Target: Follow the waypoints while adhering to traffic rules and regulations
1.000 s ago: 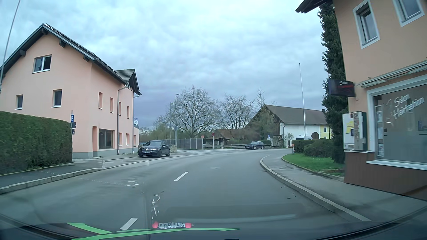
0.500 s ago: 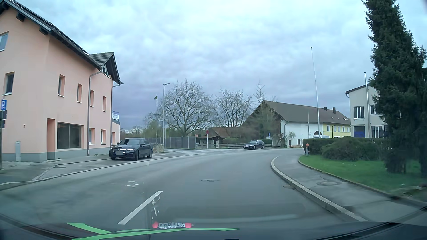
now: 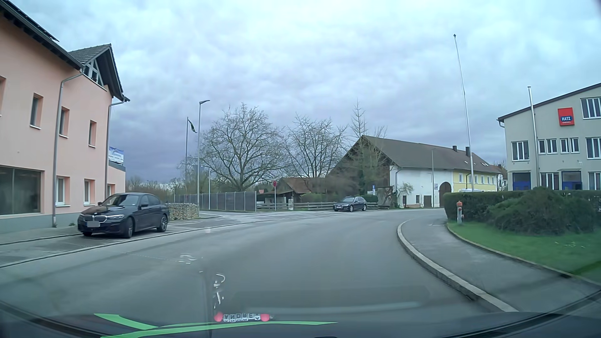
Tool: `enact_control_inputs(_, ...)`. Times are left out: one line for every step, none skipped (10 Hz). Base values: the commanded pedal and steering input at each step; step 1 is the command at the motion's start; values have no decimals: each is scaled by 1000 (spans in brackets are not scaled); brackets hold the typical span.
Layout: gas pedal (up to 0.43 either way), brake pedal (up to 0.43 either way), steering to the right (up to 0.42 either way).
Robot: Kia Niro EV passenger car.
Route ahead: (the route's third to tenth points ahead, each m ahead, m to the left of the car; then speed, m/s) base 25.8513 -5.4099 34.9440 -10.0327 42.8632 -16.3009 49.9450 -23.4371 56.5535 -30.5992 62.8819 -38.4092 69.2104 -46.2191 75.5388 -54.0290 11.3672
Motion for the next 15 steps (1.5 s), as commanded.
enact_control_inputs(39,0,49)
enact_control_inputs(39,0,52)
enact_control_inputs(39,0,57)
enact_control_inputs(47,0,60)
enact_control_inputs(47,0,66)
enact_control_inputs(47,0,70)
enact_control_inputs(47,0,76)
enact_control_inputs(47,0,78)
enact_control_inputs(47,0,78)
enact_control_inputs(47,0,79)
enact_control_inputs(47,0,80)
enact_control_inputs(47,0,83)
enact_control_inputs(59,0,85)
enact_control_inputs(59,0,85)
enact_control_inputs(59,0,85)
